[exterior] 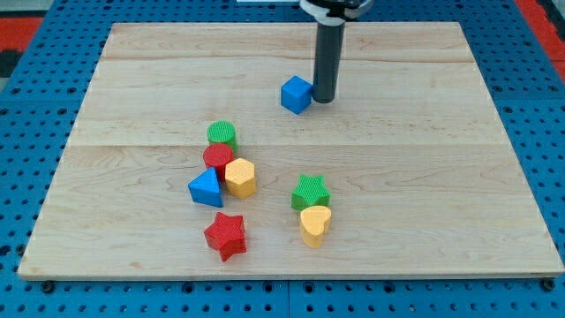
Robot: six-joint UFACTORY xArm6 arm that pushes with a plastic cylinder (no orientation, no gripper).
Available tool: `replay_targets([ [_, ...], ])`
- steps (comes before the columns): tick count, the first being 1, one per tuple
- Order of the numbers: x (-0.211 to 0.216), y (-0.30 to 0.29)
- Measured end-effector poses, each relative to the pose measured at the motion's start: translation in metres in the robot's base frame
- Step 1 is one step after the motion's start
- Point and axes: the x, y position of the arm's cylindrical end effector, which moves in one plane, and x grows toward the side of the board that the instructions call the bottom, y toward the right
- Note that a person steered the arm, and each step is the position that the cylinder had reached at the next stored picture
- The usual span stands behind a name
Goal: Put your hand to the right of the yellow heart
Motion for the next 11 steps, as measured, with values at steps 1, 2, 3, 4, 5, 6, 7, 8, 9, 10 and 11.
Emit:
replay_targets([
  [1,0.004,0.037],
  [2,0.014,0.046],
  [3,0.005,0.032],
  [4,-0.019,0.031],
  [5,-0.018,0.033],
  [6,0.011,0.046],
  [7,0.054,0.045],
  [8,0.073,0.072],
  [9,0.126,0.112],
  [10,0.209,0.094],
  [11,0.211,-0.020],
])
